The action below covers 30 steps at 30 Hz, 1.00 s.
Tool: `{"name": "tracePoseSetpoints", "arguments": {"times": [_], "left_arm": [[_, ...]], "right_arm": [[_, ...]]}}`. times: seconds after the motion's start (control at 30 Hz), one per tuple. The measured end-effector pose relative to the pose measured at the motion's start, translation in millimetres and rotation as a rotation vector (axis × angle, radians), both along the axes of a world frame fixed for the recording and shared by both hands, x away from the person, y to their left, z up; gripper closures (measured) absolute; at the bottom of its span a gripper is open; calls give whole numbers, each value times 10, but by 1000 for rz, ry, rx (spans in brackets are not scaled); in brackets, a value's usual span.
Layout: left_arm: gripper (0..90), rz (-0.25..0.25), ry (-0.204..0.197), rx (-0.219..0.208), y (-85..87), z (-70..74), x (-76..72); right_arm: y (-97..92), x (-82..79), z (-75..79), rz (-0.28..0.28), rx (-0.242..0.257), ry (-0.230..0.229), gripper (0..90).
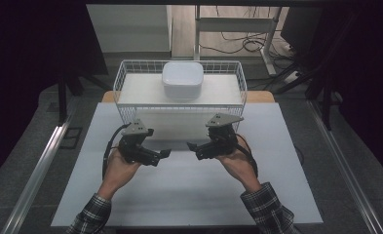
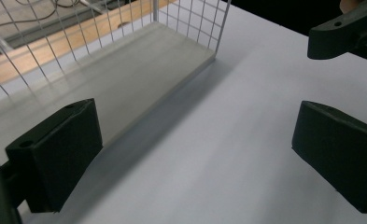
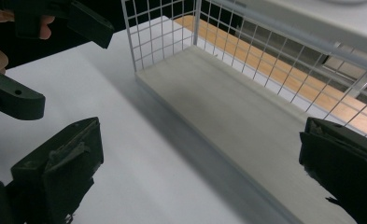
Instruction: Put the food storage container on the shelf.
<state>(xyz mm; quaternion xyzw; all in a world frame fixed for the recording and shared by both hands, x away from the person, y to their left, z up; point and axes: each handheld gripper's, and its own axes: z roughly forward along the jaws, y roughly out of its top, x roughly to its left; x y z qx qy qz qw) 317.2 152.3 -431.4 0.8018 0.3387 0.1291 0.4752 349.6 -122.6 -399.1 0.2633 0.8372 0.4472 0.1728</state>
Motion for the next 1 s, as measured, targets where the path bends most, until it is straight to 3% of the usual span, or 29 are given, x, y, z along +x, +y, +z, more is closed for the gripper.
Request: {"name": "tracePoseSetpoints", "arguments": {"times": [0.13, 0.2, 0.33, 0.63, 1.0], "left_arm": [[18, 10, 20, -7, 6, -135, -35], [18, 18, 24, 10, 4, -176, -46], [19, 16, 33, 4, 4, -236, -78], [18, 20, 48, 19, 24, -363, -267], [19, 27, 43, 28, 46, -459, -478]], "right_arm": [[-29, -33, -109, -8, 7, 6, 0], [-37, -40, -161, -1, -10, 13, 0], [-72, -79, -237, 8, -23, 26, 0], [-155, -232, -391, 36, -76, 35, 0], [-311, -410, -424, -14, -34, 21, 0]]}}
